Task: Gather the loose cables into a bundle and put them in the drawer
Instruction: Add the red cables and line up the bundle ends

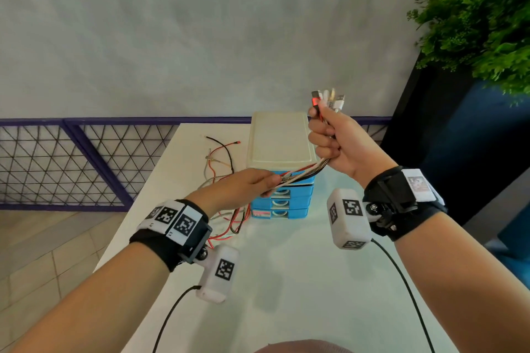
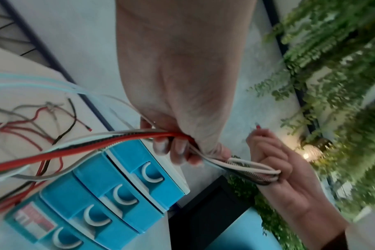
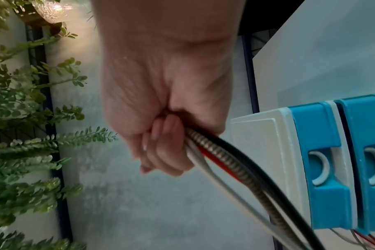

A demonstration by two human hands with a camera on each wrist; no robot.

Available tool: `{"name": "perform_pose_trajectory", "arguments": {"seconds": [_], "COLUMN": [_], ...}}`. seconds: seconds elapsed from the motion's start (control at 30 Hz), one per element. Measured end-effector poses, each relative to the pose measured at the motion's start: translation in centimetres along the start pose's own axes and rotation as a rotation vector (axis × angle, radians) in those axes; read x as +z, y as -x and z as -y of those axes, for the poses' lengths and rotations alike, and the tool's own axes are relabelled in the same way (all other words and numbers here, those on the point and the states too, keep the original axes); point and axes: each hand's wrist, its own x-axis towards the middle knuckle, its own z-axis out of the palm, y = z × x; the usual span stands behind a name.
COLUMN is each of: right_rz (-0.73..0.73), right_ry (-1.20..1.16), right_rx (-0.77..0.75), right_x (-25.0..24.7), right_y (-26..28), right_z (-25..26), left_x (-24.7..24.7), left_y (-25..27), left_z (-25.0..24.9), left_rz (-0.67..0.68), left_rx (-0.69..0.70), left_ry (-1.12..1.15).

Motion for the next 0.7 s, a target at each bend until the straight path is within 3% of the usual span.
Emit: {"name": "perform_pose_trajectory", "arguments": {"seconds": [0.13,0.2,0.37,0.47,0.6,0.7], "right_rz": [0.251,0.303,0.211,0.207,0.267,0.178], "right_ry": [-0.059,-0.137,-0.091,0.055,0.183,0.235], "right_rx": [0.121,0.13,0.115,0.235,0.433,0.343], "right_x": [-0.1,0.1,0.6,0.5,1.0,1.0], "right_y": [1.0,1.3,1.3,1.4,1.8,1.8], "right_z": [0.4,0.3,0.2,0.0,-1.7,-3.0], "left_x": [0.0,0.0,-0.9,-2.0,-2.8,-3.0], "left_y": [-0.1,0.1,0.2,0.1,-0.5,-0.8], "left_z": [-0.3,-0.7,-1.2,-1.2,-2.3,-2.0], "left_rz": [-0.031,-0.024,-0.066,-0.123,-0.209,-0.193], "left_rx": [0.033,0.078,0.104,0.074,0.107,0.075], "left_ry": [-0.174,-0.202,-0.46,-0.578,-0.574,-0.524]}}
